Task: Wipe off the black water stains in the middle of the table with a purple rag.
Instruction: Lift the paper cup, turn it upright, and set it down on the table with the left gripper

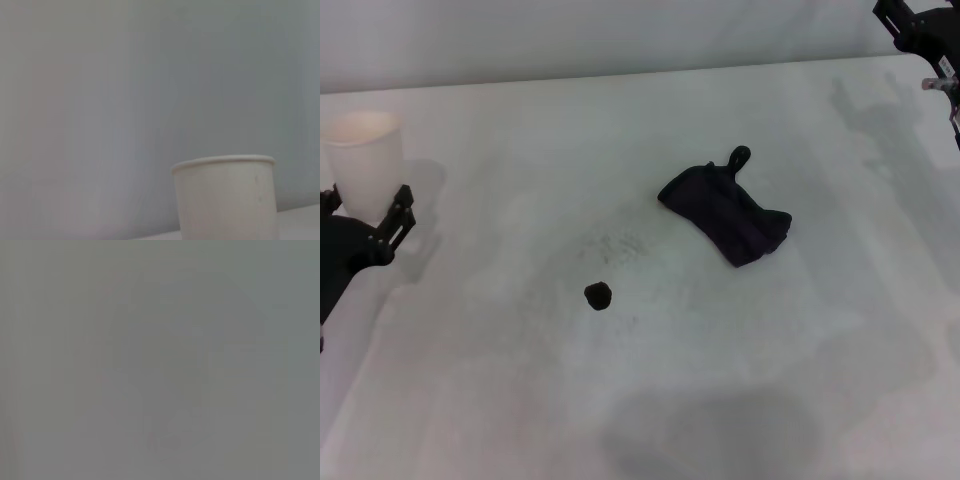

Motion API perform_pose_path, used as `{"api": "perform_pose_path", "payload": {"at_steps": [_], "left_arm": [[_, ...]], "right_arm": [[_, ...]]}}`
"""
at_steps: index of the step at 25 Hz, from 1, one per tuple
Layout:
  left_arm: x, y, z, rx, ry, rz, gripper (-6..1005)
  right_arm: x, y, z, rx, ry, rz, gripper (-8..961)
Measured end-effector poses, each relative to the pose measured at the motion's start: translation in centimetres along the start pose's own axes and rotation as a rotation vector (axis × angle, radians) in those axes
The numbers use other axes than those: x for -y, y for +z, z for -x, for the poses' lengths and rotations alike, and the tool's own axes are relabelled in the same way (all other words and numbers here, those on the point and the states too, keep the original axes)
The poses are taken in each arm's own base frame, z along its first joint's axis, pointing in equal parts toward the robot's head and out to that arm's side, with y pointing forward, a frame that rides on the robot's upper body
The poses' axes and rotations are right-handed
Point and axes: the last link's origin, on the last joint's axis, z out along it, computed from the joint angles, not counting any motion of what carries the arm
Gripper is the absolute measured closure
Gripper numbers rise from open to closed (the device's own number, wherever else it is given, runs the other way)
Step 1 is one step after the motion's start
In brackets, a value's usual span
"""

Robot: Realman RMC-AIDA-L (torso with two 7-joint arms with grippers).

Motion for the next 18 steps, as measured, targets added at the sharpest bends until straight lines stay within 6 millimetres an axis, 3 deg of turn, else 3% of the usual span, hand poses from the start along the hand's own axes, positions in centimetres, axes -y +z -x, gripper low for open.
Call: {"api": "perform_pose_path", "payload": {"at_steps": [18], "left_arm": [[-1.3,1.2,1.3,0.114,-0.041,-0.004,290]], "right_arm": [[0.0,0.0,0.0,0.002,0.004,-0.003,97]]}}
